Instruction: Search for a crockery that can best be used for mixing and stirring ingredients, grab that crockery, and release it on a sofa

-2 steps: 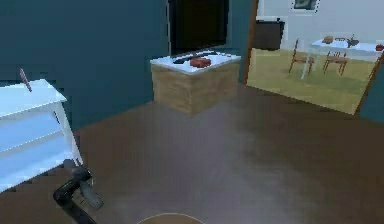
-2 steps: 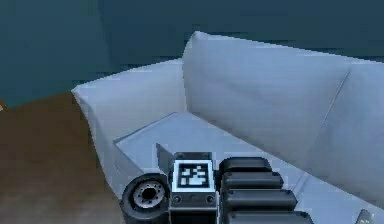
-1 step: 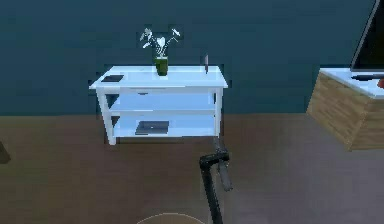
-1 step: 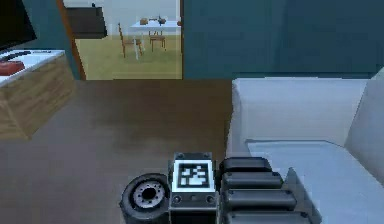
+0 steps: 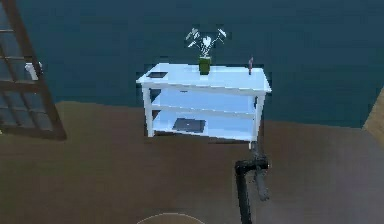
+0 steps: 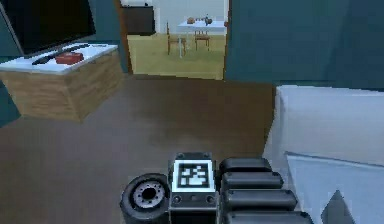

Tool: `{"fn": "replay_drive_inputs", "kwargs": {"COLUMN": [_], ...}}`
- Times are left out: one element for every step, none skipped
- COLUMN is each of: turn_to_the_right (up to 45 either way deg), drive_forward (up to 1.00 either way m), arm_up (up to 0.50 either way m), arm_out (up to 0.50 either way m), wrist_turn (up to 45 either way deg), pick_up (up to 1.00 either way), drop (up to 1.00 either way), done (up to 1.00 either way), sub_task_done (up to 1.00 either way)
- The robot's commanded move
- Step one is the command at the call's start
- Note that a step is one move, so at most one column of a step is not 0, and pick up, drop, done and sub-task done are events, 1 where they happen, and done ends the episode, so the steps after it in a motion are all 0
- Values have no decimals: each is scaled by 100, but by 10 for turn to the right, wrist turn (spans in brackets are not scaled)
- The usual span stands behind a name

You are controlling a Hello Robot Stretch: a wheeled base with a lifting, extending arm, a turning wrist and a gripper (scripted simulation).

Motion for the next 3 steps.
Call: {"fn": "replay_drive_inputs", "kwargs": {"turn_to_the_right": [450, 450, 60], "drive_forward": [0, 0, 0], "arm_up": [0, 0, 0], "arm_out": [0, 0, 0], "wrist_turn": [0, 0, 0], "pick_up": [0, 0, 0], "drop": [0, 0, 0], "done": [0, 0, 0], "sub_task_done": [0, 0, 0]}}
